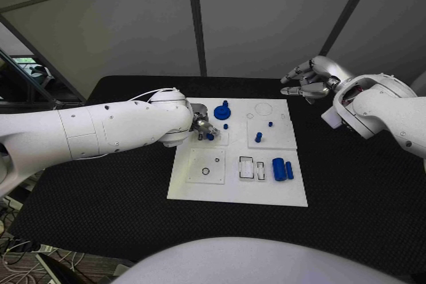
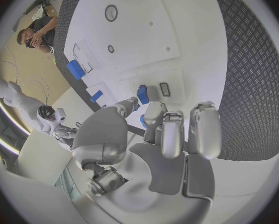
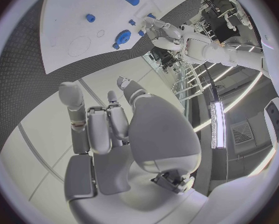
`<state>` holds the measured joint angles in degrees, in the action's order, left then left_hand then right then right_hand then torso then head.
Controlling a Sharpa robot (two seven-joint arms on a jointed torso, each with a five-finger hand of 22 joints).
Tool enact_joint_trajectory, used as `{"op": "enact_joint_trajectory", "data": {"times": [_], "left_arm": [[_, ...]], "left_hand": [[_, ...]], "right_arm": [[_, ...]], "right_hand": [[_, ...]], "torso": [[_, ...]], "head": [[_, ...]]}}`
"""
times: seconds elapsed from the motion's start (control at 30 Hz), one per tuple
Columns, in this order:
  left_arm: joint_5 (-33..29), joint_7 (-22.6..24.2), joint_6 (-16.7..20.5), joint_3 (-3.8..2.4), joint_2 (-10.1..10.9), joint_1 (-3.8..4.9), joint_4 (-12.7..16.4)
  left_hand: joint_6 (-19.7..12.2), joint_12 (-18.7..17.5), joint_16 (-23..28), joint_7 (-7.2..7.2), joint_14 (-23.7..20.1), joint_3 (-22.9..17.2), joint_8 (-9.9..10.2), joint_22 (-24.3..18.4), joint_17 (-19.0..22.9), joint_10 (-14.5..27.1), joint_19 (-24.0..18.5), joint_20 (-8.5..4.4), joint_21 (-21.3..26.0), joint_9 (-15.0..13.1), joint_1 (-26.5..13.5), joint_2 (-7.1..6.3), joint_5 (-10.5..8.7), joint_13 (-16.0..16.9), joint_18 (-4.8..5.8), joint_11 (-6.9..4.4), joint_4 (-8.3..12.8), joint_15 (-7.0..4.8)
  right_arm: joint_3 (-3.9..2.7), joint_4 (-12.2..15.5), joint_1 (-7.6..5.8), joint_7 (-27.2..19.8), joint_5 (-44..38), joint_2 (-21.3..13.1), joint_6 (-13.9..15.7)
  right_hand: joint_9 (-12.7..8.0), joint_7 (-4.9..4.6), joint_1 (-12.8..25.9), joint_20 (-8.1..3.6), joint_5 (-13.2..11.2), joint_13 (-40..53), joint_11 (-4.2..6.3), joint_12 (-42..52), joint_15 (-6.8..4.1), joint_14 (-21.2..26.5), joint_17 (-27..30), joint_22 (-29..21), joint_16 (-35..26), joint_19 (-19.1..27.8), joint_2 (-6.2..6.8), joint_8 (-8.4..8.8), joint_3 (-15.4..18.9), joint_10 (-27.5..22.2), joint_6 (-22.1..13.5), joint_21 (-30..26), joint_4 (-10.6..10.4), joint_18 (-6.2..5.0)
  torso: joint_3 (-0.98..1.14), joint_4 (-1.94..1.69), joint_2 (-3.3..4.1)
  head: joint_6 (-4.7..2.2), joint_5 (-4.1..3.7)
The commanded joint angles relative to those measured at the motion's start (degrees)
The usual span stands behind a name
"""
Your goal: Assemble the parts on the task board
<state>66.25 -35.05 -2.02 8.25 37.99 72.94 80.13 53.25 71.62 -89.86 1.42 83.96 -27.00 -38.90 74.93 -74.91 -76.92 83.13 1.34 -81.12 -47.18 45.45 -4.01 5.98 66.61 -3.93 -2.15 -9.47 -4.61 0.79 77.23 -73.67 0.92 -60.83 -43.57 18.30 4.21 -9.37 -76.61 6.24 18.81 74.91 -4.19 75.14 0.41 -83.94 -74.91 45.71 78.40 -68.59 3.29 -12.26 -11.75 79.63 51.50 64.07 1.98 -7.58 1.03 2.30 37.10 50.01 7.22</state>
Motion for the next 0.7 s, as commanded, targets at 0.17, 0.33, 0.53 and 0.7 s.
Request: {"op": "enact_joint_trajectory", "data": {"times": [0.17,0.33,0.53,0.7], "left_arm": [[-0.18,-0.39,0.12,0.04,0.09,-0.02,0.31],[-0.19,-0.39,0.04,0.03,0.1,-0.01,0.44],[-0.18,-0.4,0.25,0.01,0.33,0.0,0.89],[-0.18,-0.41,0.45,-0.02,0.54,0.03,1.16]], "left_hand": [[0.61,0.52,-0.14,-0.1,6.04,0.57,-0.34,4.61,-15.09,-0.6,0.41,0.08,-0.16,-0.11,-0.57,-0.15,0.28,0.39,1.2,-0.12,-0.12,-0.52],[0.74,0.64,-0.14,-0.17,6.04,0.72,-0.47,4.64,-15.09,-0.71,0.43,0.06,-0.18,-0.22,-0.51,-0.1,0.31,0.51,1.2,-0.17,-0.19,-0.55],[0.87,0.82,-0.14,-0.24,6.04,0.85,-0.6,4.76,-15.09,-0.88,0.5,0.02,-0.26,-0.34,-0.39,0.03,0.34,0.72,1.23,-0.23,-0.27,-0.59],[0.92,0.85,-0.14,-0.28,6.04,0.89,-0.67,4.79,-15.09,-0.92,0.52,0.0,-0.28,-0.41,-0.27,0.13,0.36,0.74,1.23,-0.27,-0.28,-0.62]], "right_arm": [[-0.05,-0.23,-0.12,-0.1,-0.45,0.12,-0.71],[-0.05,-0.45,-0.12,-0.07,-0.46,0.29,-0.93],[-0.05,-0.69,-0.12,-0.06,-0.46,0.4,-1.05],[-0.05,-0.88,-0.11,-0.07,-0.47,0.48,-1.1]], "right_hand": [[-0.07,-0.06,-0.65,-0.25,-0.15,0.48,-0.04,-0.26,-0.45,-1.1,-3.5,-0.09,-0.16,0.17,0.2,-0.33,-0.11,-0.44,-0.48,-0.31,0.18,-0.67],[-0.07,-0.06,-0.63,-0.25,-0.16,0.47,-0.04,-0.26,-0.45,-1.1,-3.5,-0.09,-0.16,0.16,0.23,-0.33,-0.1,-0.44,-0.48,-0.32,0.18,-0.67],[-0.08,-0.07,-0.58,-0.25,-0.17,0.45,-0.05,-0.28,-0.44,-1.09,-3.48,-0.11,-0.18,0.17,0.31,-0.35,-0.08,-0.45,-0.49,-0.34,0.18,-0.67],[-0.08,-0.07,-0.58,-0.25,-0.17,0.45,-0.05,-0.28,-0.44,-1.09,-3.48,-0.11,-0.18,0.17,0.31,-0.35,-0.08,-0.45,-0.49,-0.34,0.18,-0.67]], "torso": [[0.0,-0.03,0.01],[0.0,-0.03,0.02],[0.01,-0.03,0.02],[0.01,-0.02,0.04]], "head": [[-0.01,-0.05],[-0.01,0.0],[-0.01,0.0],[-0.01,-0.01]]}}
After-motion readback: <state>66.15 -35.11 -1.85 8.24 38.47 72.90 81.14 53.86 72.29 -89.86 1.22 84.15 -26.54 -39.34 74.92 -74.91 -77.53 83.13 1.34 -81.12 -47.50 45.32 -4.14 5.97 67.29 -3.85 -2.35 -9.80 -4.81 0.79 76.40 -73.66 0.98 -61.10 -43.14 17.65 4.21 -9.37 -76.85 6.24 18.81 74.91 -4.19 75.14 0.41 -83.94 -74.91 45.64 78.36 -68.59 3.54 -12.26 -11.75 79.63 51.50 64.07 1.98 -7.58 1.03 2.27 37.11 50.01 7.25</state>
